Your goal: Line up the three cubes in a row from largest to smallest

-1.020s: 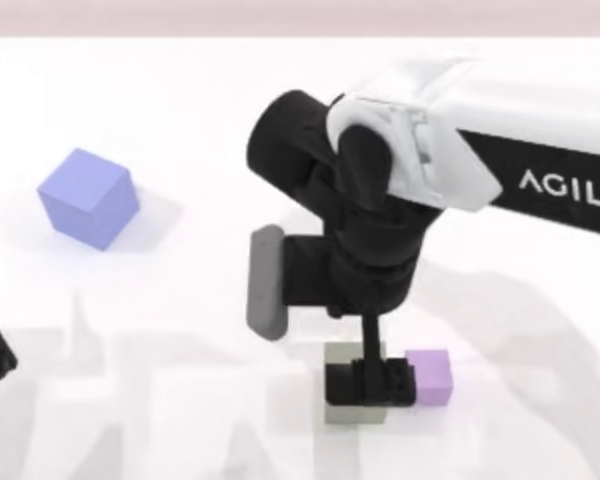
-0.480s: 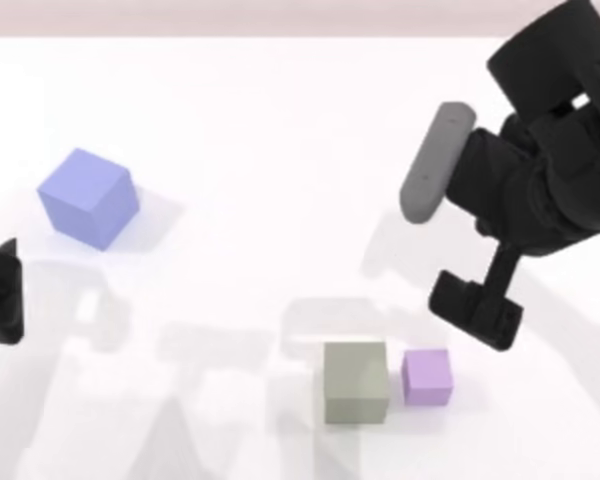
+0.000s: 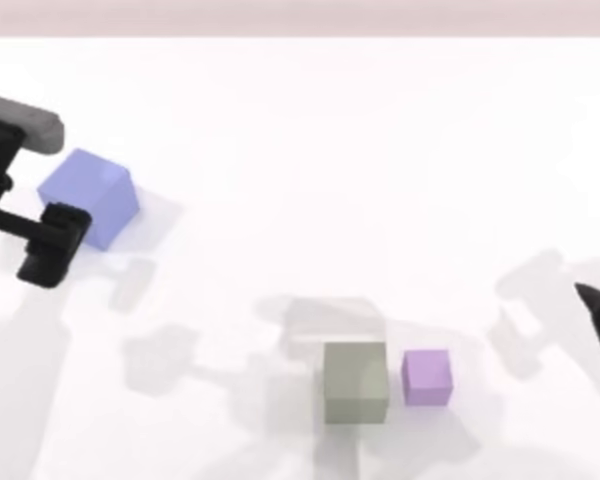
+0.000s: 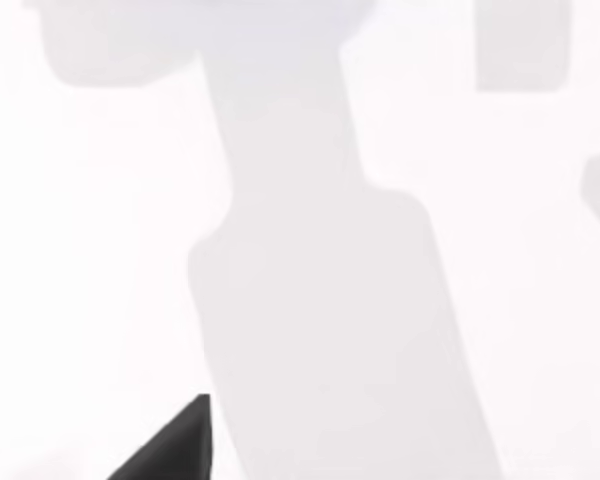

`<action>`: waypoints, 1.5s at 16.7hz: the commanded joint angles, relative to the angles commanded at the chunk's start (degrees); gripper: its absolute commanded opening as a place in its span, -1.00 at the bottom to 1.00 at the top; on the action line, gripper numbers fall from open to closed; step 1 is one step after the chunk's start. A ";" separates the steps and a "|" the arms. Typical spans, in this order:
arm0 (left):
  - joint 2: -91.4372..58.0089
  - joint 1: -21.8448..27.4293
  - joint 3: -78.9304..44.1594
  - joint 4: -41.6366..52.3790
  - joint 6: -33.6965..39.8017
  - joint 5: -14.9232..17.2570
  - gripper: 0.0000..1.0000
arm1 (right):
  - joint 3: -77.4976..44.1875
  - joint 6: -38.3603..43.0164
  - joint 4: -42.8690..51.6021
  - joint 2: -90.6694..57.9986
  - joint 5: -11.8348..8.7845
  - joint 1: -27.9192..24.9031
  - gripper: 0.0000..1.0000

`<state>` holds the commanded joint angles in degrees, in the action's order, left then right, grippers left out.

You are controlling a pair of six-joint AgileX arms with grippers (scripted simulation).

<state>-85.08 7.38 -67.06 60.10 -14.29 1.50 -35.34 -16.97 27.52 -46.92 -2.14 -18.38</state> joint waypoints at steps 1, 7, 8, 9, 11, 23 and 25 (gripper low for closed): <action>-6.18 0.15 -4.84 3.39 -0.88 -0.21 1.00 | 4.10 1.70 -2.52 4.90 0.07 1.97 1.00; -35.06 0.05 -34.33 16.24 -5.14 -1.13 1.00 | 24.96 11.08 -17.22 31.99 1.00 12.21 1.00; -38.16 -0.10 -38.65 17.07 -5.64 -1.19 1.00 | 27.36 12.32 -19.29 35.39 1.20 13.45 1.00; -40.79 -0.26 -42.52 17.58 -6.08 -1.23 1.00 | 29.62 13.52 -21.36 38.60 1.42 14.63 1.00; -44.72 -0.60 -48.62 17.86 -6.78 -1.27 1.00 | 32.84 15.38 -24.61 43.24 1.78 16.38 1.00; -48.16 -0.88 -49.53 13.34 -7.18 -1.25 1.00 | 35.34 16.97 -27.52 46.92 2.14 17.80 1.00; -49.03 -0.93 -45.87 8.60 -7.27 -1.24 1.00 | 35.34 16.97 -27.52 46.92 2.14 17.80 1.00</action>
<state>-134.11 6.45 -112.93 68.71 -21.55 0.26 0.00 0.00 0.00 0.00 0.00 -0.57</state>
